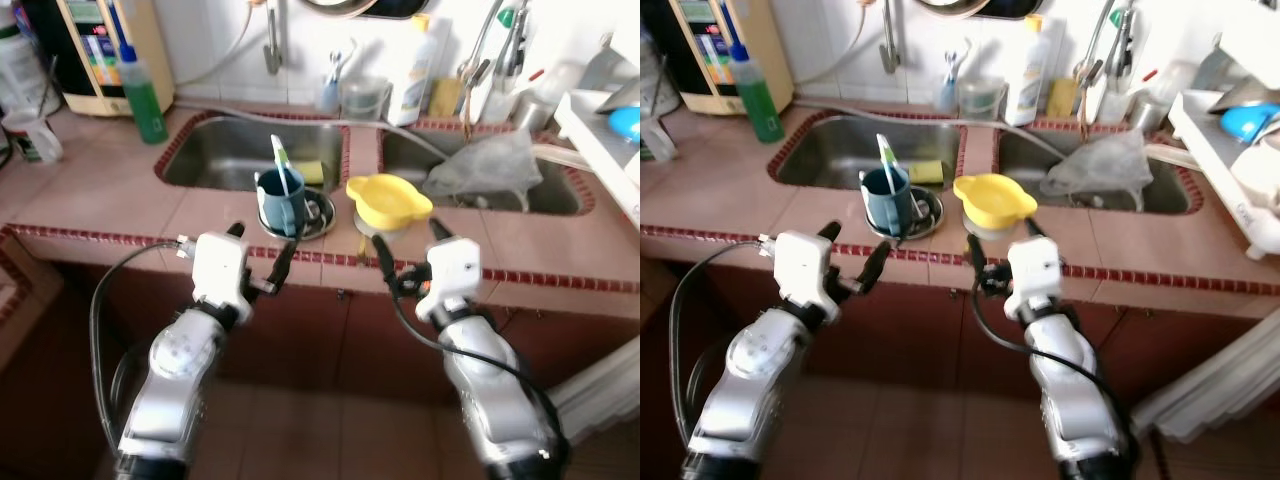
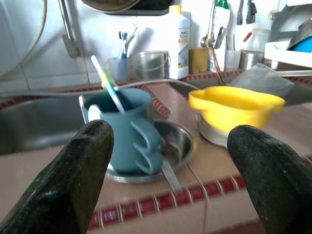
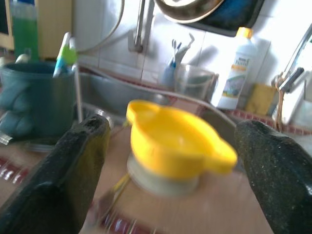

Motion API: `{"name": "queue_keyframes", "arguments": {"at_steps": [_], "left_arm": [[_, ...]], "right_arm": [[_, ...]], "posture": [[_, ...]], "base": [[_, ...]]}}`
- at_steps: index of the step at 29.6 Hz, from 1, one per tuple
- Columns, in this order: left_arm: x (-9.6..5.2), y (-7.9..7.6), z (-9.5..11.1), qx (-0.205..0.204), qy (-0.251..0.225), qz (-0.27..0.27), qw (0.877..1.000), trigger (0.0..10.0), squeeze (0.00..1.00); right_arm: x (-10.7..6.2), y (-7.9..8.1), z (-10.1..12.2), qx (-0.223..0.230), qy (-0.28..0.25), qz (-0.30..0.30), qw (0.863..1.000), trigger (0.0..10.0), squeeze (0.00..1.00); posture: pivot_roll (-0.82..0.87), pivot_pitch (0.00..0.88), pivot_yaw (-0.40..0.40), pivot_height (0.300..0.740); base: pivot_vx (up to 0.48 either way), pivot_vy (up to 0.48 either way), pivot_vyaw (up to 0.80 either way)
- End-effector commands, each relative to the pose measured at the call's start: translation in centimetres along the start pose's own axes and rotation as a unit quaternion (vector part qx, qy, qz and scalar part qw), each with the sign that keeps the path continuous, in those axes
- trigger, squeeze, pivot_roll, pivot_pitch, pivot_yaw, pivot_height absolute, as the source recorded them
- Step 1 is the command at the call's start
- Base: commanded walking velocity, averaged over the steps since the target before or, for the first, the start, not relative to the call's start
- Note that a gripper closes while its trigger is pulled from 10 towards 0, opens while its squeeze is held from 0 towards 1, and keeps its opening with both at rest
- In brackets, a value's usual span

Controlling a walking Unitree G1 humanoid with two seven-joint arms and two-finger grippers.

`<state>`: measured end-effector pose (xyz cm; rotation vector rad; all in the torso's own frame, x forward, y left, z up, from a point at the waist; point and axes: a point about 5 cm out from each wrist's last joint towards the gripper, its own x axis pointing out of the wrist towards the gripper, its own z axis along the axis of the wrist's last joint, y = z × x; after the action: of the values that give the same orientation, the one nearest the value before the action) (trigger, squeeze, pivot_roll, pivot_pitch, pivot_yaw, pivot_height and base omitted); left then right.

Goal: Kitchen organization

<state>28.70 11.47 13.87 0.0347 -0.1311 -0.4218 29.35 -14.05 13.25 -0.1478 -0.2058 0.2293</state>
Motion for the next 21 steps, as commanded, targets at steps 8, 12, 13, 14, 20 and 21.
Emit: {"name": "queue_keyframes", "arguments": {"at_steps": [8, 12, 13, 14, 20, 21], "left_arm": [[-0.3, 1.1, 0.4, 0.007, -0.002, 0.018, 1.0, 10.0, 0.0], [-0.2, 1.2, 0.5, 0.007, -0.004, 0.019, 1.0, 10.0, 0.0], [-0.2, 1.2, 0.5, 0.007, -0.004, 0.019, 1.0, 10.0, 0.0], [-0.2, 1.2, 0.6, 0.004, -0.006, 0.019, 1.0, 10.0, 0.0], [0.1, 1.6, 1.6, -0.03, -0.019, 0.024, 0.999, 10.0, 0.0], [0.2, 1.7, 1.7, -0.029, -0.02, 0.025, 0.999, 10.0, 0.0]], "right_arm": [[0.5, 0.6, 1.0, 0.004, -0.021, 0.011, 1.0, 10.0, 0.0], [0.5, 0.6, 1.1, 0.003, -0.022, 0.011, 1.0, 10.0, 0.0], [0.5, 0.6, 1.1, 0.003, -0.023, 0.011, 1.0, 10.0, 0.0], [0.6, 0.7, 1.2, 0.004, -0.025, 0.013, 1.0, 10.0, 0.0], [0.3, 1.0, 1.2, 0.006, -0.025, 0.023, 0.999, 10.0, 0.0], [0.3, 1.0, 1.2, 0.005, -0.024, 0.023, 0.999, 10.0, 0.0]], "posture": [[-0.05, 0.0, 0.008, 0.74], [-0.05, 0.0, 0.008, 0.74], [-0.05, 0.0, 0.007, 0.74], [-0.05, 0.0, 0.008, 0.74], [-0.05, 0.0, 0.008, 0.74], [-0.05, 0.0, 0.008, 0.74]], "base": [[0.447, 0.0, 0.0], [0.446, 0.0, 0.0], [0.446, 0.0, 0.0], [0.439, 0.0, 0.0], [0.131, 0.0, 0.0], [0.0, 0.0, 0.0]]}}
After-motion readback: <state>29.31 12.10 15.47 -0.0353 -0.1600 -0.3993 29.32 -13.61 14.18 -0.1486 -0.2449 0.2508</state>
